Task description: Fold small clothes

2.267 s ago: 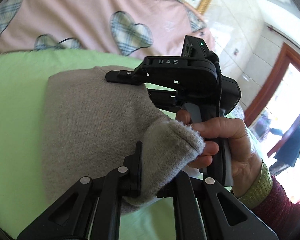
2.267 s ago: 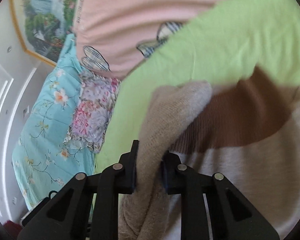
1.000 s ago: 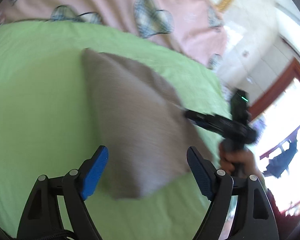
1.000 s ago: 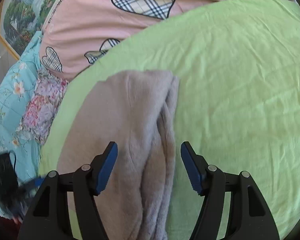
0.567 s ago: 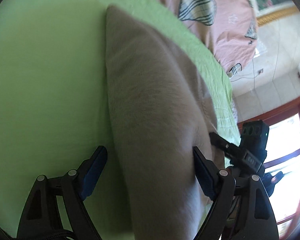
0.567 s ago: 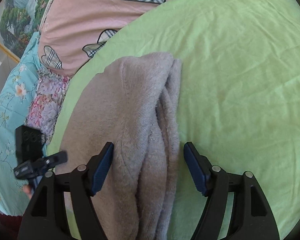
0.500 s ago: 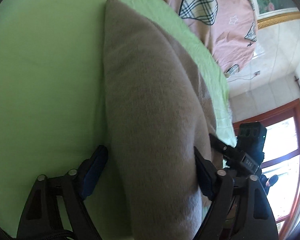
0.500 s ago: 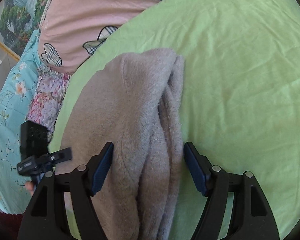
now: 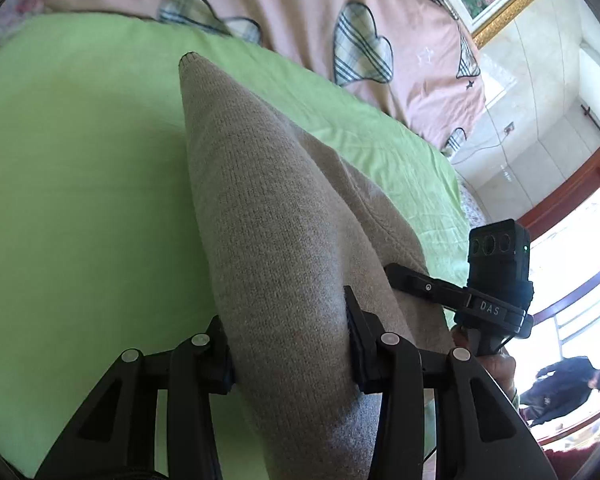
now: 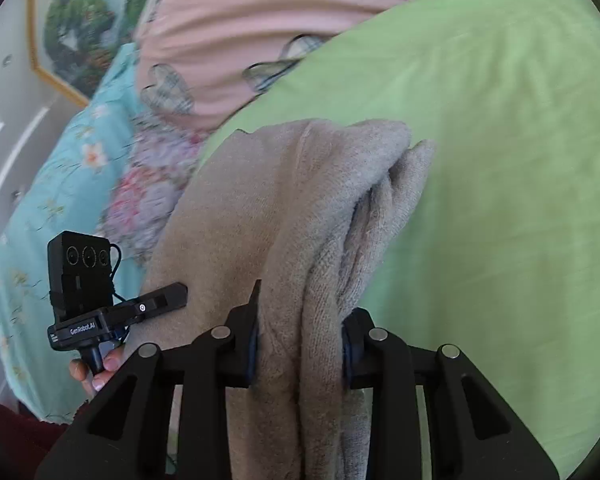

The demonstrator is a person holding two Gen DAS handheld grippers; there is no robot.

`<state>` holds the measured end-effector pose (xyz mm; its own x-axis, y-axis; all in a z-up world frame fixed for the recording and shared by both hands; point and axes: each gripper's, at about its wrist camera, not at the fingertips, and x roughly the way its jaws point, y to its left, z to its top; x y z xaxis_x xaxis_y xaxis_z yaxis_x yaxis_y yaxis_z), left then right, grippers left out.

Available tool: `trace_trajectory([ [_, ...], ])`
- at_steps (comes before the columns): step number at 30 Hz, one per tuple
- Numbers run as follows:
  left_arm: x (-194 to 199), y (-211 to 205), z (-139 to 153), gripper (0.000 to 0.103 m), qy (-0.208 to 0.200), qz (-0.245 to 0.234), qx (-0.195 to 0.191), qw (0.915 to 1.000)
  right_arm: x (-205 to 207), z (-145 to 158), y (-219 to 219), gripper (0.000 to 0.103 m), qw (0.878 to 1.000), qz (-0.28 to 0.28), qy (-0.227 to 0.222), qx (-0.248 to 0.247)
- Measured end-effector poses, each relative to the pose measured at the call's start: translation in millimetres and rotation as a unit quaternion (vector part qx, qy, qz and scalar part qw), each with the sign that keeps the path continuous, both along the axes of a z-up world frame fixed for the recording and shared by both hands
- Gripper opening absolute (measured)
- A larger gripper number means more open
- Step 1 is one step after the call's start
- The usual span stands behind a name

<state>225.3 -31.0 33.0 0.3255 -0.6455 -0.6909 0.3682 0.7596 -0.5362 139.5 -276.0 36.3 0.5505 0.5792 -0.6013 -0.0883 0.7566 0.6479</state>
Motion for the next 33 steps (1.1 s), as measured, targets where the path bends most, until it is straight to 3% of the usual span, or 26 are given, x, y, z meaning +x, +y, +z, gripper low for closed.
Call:
trace_trajectory([
  [5,-12.5,44.0,-1.8,0.042,-0.008,0.025,0.015,0.9995,11.6,-12.2,53.2,0.032,0.999,0.036,0.003,0.017],
  [8,-15.2,70.2,-20.2,0.042,0.006,0.043,0.008,0.9990,17.3,-20.1,73.8,0.032,0.999,0.047,0.013,0.010],
  [14,-19.7,85.5,-47.7,0.045,0.012,0.058,-0.021,0.9980,19.8,-31.9,76.6,0.032,0.999,0.042,0.025,-0.004],
  [19,-28.7,89.9,-46.4,0.057,0.000,0.071,-0.006,0.9974,20.0,-43.0,72.3,0.037,0.999,0.026,0.035,-0.005],
  [23,-63.6,104.4,-27.3,0.060,-0.031,0.093,0.023,0.9949,9.4,-33.8,69.4,0.053,0.999,0.001,0.036,-0.025],
  [29,-138.5,122.8,-14.6,0.065,-0.079,0.104,0.077,0.9885,-39.3,-7.2,55.5,0.055,0.997,-0.047,-0.002,-0.059],
  [33,-165.4,112.9,-19.4,0.065,-0.097,0.091,0.099,0.9862,-71.2,3.8,62.4,0.055,0.997,-0.052,-0.017,-0.062],
])
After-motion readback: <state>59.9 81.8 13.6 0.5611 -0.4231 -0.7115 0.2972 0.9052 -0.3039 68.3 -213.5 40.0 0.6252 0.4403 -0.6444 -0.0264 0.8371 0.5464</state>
